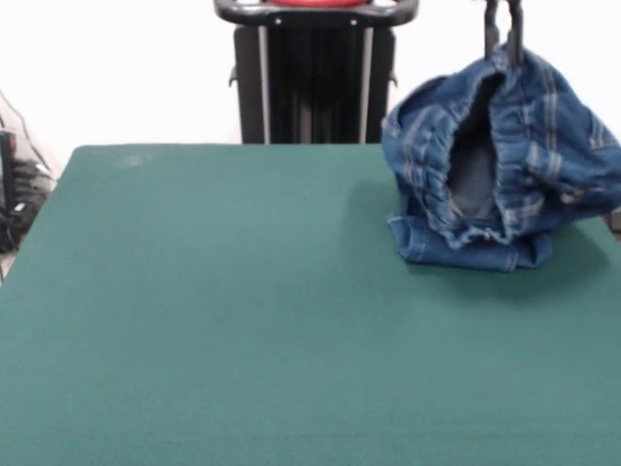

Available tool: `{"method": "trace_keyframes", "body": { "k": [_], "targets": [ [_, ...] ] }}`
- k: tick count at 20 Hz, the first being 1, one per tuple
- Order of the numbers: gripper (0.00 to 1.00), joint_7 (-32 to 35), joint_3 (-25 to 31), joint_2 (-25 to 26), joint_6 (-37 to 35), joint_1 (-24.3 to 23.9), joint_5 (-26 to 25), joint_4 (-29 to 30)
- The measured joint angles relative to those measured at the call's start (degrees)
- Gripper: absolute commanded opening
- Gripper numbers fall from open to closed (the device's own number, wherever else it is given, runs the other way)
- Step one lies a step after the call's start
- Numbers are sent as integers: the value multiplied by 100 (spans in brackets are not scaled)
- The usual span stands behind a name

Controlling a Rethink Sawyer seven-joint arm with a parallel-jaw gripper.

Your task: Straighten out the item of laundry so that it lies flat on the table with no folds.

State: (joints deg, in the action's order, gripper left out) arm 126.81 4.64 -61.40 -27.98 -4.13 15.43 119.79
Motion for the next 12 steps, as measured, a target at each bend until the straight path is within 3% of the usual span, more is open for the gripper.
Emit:
{"method": "trace_keyframes", "body": {
  "k": [12],
  "targets": [
    [0,0,-99,-476,-2261,14,-716,-1352]
  ]
}}
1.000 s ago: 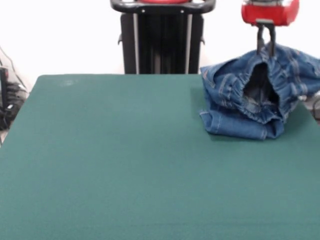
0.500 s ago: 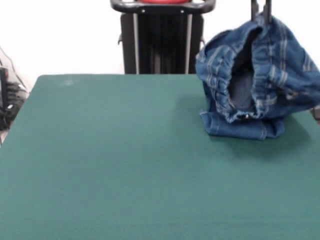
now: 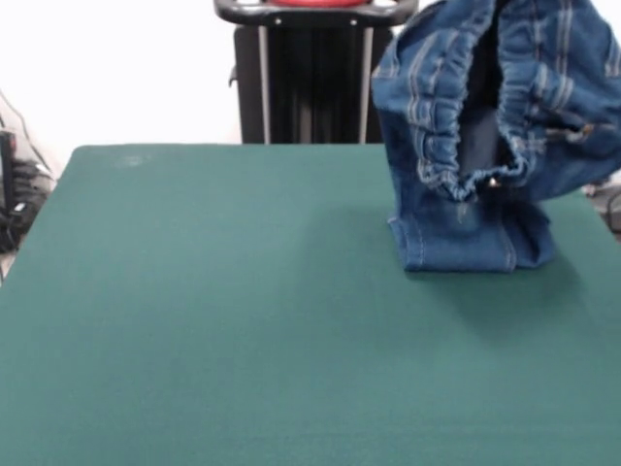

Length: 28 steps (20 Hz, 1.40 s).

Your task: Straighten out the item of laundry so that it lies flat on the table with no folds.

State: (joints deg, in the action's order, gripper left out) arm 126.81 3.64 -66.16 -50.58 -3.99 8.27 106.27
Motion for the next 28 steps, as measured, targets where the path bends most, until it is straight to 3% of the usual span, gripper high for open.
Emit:
{"method": "trace_keyframes", "body": {
  "k": [5,13,23,28],
  "targets": [
    [0,0,1,-50,-531,-213,-124,-598],
    [0,0,3,-65,-190,-1028,-553,-840],
    [0,-153,339,-45,285,-2788,-715,-840],
    [0,-796,734,-44,311,-3871,-882,-839]
  ]
}}
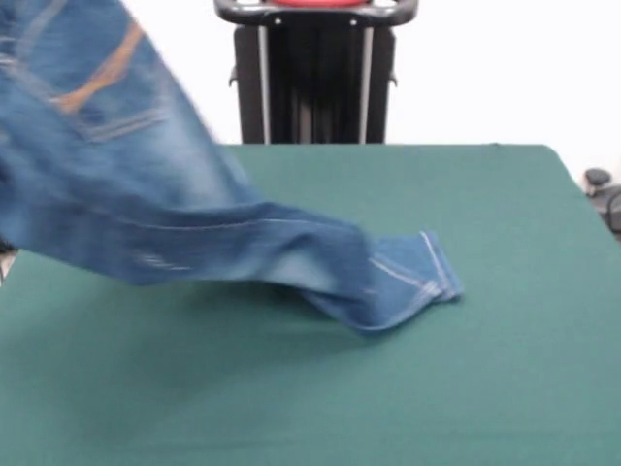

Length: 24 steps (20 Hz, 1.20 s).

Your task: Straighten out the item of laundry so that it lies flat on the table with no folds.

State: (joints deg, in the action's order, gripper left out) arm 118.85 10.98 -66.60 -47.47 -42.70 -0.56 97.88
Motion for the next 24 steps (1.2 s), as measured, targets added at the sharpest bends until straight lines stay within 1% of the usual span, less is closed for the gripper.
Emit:
{"method": "trace_keyframes", "body": {
  "k": [6,7,9,12,13,19,22,24],
  "targets": [
    [0,-734,359,-8,73,-797,-120,67],
    [0,-995,509,-1,142,-1080,-168,105],
    [0,-1210,637,-1,204,-1307,-212,126],
    [0,-1411,748,-4,233,-1513,-260,130],
    [0,-1595,830,-26,232,-1680,-316,129],
    [0,-2002,1037,-113,231,-2034,-474,120],
    [0,-2087,1066,-163,224,-2105,-565,82],
    [0,-2159,1066,-224,158,-2133,-721,0]
  ]
}}
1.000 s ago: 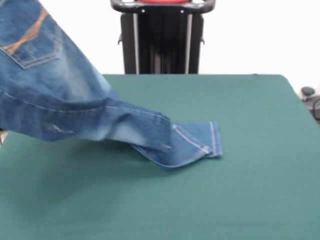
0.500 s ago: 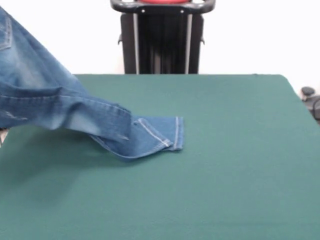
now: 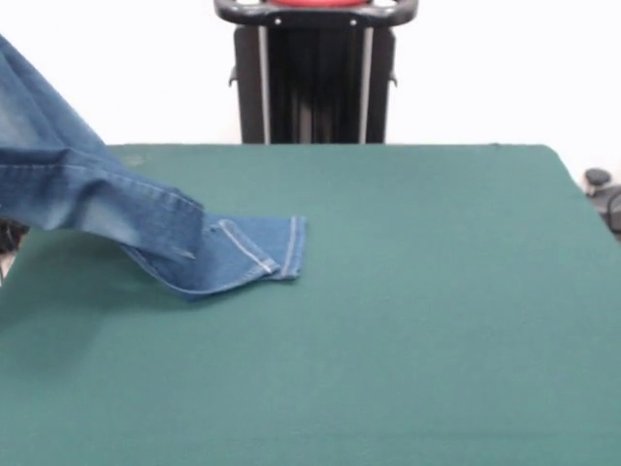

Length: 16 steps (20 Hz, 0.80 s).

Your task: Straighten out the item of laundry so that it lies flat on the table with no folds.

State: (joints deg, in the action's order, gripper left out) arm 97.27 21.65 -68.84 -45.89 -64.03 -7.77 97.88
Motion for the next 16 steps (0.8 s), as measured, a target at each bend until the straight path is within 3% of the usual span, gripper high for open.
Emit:
{"method": "trace_keyframes", "body": {
  "k": [16],
  "targets": [
    [0,-73,5,-440,-664,-63,-748,-674]
  ]
}}
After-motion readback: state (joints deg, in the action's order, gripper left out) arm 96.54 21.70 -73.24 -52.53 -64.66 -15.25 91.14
